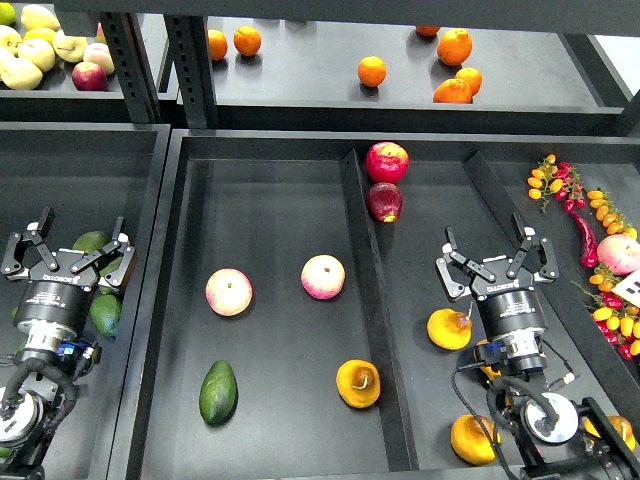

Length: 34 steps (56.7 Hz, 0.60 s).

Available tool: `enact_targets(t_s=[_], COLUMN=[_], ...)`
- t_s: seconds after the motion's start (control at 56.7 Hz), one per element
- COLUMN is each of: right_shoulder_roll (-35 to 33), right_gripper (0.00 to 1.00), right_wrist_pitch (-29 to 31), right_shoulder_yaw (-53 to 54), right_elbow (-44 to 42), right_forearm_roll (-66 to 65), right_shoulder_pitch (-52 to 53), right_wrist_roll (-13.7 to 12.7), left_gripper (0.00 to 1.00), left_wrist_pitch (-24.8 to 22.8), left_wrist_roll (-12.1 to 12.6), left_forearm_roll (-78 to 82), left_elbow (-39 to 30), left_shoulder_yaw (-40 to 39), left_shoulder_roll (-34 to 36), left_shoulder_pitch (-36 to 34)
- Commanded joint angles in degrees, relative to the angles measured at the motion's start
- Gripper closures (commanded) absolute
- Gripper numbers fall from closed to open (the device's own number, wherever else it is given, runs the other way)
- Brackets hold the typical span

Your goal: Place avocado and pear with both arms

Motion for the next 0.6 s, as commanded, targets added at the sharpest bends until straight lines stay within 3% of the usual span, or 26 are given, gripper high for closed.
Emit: enact_targets(t_s=[0.0,0.582], right_shoulder_roll=[0.00,0.00], right_gripper=[0.00,0.00], right_wrist_pitch=[0.00,0.00], right_shoulder_yaw=[-0.01,-0.19], right_elbow=[-0.07,-0.24], right_forearm_roll=[0.01,0.01], right_shoulder_pitch=[0.00,0.35], right_wrist_roll=[0.02,-0.07], left_gripper=[0.00,0.00], left_wrist_pitch=[0.00,0.00], left_wrist_roll=[0.16,0.51], left_forearm_roll=[0.05,0.14], left_elbow=[-0.32,0.12], left_shoulder_yaw=[-0.70,-0.70], left_shoulder_roll=[0.00,0.00], left_shoulder_pitch=[-0.10,-1.42])
